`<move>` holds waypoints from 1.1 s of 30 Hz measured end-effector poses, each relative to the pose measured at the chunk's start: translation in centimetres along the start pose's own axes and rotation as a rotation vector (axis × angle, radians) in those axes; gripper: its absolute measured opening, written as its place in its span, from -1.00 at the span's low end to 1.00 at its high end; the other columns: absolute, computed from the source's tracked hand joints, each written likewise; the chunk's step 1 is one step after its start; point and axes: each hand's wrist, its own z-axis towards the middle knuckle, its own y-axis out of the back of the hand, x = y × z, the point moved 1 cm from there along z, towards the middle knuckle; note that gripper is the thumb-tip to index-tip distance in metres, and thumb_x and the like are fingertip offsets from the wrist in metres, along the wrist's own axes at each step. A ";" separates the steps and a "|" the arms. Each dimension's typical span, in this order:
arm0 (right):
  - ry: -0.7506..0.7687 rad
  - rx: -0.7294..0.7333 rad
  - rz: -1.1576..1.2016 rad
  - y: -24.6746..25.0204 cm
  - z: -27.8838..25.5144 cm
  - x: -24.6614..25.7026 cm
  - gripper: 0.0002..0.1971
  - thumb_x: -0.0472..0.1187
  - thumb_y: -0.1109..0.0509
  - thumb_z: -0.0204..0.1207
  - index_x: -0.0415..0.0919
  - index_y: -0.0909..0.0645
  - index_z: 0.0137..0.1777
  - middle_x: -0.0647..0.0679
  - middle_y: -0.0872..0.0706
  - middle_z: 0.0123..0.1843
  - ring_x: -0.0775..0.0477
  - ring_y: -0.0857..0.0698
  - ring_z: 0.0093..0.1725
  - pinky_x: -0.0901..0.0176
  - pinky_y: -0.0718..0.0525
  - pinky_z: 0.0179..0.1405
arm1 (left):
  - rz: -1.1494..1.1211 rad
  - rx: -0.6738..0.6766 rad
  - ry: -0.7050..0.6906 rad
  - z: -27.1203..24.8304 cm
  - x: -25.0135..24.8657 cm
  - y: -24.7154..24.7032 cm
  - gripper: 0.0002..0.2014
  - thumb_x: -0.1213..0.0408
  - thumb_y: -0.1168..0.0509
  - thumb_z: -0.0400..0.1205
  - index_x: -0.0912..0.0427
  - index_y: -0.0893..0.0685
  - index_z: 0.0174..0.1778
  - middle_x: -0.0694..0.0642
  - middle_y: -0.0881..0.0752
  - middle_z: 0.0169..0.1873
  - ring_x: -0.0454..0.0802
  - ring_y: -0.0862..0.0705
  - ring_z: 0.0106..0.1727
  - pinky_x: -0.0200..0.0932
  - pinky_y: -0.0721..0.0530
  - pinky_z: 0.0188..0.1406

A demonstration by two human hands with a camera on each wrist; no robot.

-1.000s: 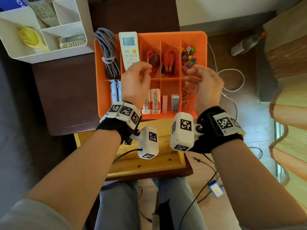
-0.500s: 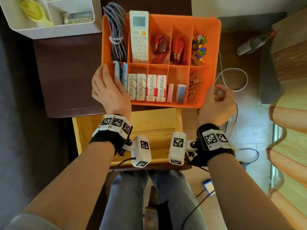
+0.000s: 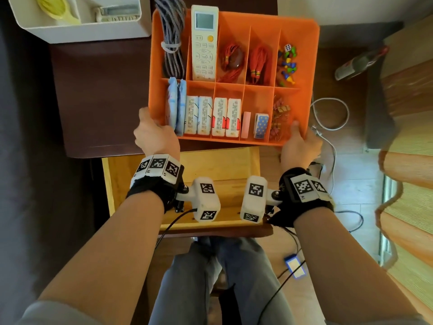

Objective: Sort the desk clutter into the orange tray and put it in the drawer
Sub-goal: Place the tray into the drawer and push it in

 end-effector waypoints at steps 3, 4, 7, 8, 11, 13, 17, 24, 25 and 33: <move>0.048 -0.016 0.007 0.5 -0.6 -0.6 -0.76 -0.21 -0.28 0.63 -0.34 -0.73 0.01 -0.05 -0.68 -0.20 -0.01 -0.63 -0.17 0.33 -0.53 -0.29 | -0.031 0.003 -0.007 -0.4 0.9 0.4 -0.64 0.49 -0.01 0.66 0.20 -0.46 0.35 0.27 -0.64 0.24 0.22 -0.58 0.29 -0.01 -0.51 0.24; 0.064 -0.019 0.000 0.7 -1.0 -0.9 -0.76 -0.21 -0.28 0.63 -0.34 -0.73 0.00 -0.07 -0.70 -0.21 -0.02 -0.64 -0.19 0.31 -0.53 -0.30 | -0.038 0.006 -0.011 -0.7 1.3 0.6 -0.64 0.48 -0.01 0.67 0.19 -0.47 0.35 0.26 -0.64 0.24 0.21 -0.58 0.29 -0.02 -0.51 0.24; 0.073 -0.029 -0.003 1.5 -2.5 -2.4 -0.77 -0.21 -0.29 0.62 -0.31 -0.74 -0.07 -0.14 -0.75 -0.19 -0.10 -0.71 -0.18 0.05 -0.70 -0.16 | -0.036 0.019 -0.028 -1.5 3.1 1.2 -0.66 0.45 0.00 0.70 0.17 -0.47 0.36 0.24 -0.64 0.24 0.18 -0.58 0.29 -0.05 -0.50 0.19; 0.070 -0.029 0.004 1.8 -3.1 -2.9 -0.78 -0.21 -0.29 0.61 -0.25 -0.73 -0.14 -0.13 -0.75 -0.21 -0.14 -0.73 -0.18 -0.03 -0.73 -0.13 | -0.036 0.022 -0.032 -1.8 3.9 1.4 -0.66 0.44 0.00 0.70 0.17 -0.47 0.36 0.24 -0.65 0.24 0.19 -0.58 0.29 -0.05 -0.50 0.19; 0.056 -0.035 0.040 2.7 -5.5 -4.1 -0.75 -0.23 -0.29 0.61 -0.04 -0.63 -0.30 -0.03 -0.72 -0.29 -0.12 -0.72 -0.20 -0.07 -0.75 -0.10 | -0.049 0.019 -0.055 -2.7 6.5 2.1 -0.66 0.43 -0.01 0.70 0.17 -0.48 0.37 0.24 -0.65 0.24 0.20 -0.57 0.30 -0.03 -0.50 0.21; 0.076 -0.033 0.052 3.2 -7.1 -5.1 -0.82 -0.25 -0.28 0.62 -0.13 -0.70 -0.15 -0.07 -0.73 -0.21 -0.07 -0.70 -0.17 0.00 -0.73 -0.06 | -0.062 0.007 -0.063 -3.4 8.4 2.9 -0.66 0.43 -0.02 0.70 0.18 -0.48 0.37 0.23 -0.65 0.24 0.19 -0.58 0.30 -0.04 -0.50 0.21; 0.077 -0.027 0.083 3.9 -10.4 -7.3 -0.78 -0.25 -0.28 0.62 -0.32 -0.72 0.08 -0.10 -0.74 -0.12 -0.03 -0.71 -0.11 0.18 -0.66 -0.10 | -0.109 -0.016 -0.054 -4.8 11.9 4.6 -0.66 0.44 -0.02 0.70 0.18 -0.49 0.36 0.24 -0.66 0.21 0.21 -0.60 0.26 0.00 -0.53 0.21; 0.069 0.022 0.011 5.0 -14.7 -11.6 -0.76 -0.18 -0.29 0.60 -0.21 -0.73 0.13 0.10 -0.77 -0.09 -0.07 -0.76 0.03 -0.10 -0.72 0.15 | -0.078 -0.004 0.080 -7.8 18.1 5.8 -0.62 0.43 0.01 0.72 0.14 -0.41 0.45 0.22 -0.63 0.28 0.14 -0.56 0.34 -0.13 -0.45 0.25; 0.058 0.029 0.009 5.3 -15.3 -12.1 -0.76 -0.18 -0.30 0.60 -0.22 -0.72 0.15 0.07 -0.77 -0.10 -0.06 -0.75 0.01 -0.11 -0.72 0.14 | -0.074 -0.007 0.097 -8.2 19.0 5.8 -0.62 0.43 0.01 0.72 0.13 -0.41 0.45 0.22 -0.63 0.27 0.14 -0.56 0.33 -0.15 -0.42 0.24; 0.029 0.064 -0.013 7.1 -17.2 -15.9 -0.83 -0.09 -0.32 0.51 0.13 -0.74 -0.20 0.00 -0.78 -0.20 -0.12 -0.78 -0.12 -0.23 -0.77 -0.07 | -0.095 0.000 0.167 -10.9 23.7 4.8 -0.64 0.40 0.00 0.72 0.13 -0.43 0.42 0.30 -0.63 0.23 0.20 -0.55 0.31 -0.10 -0.47 0.23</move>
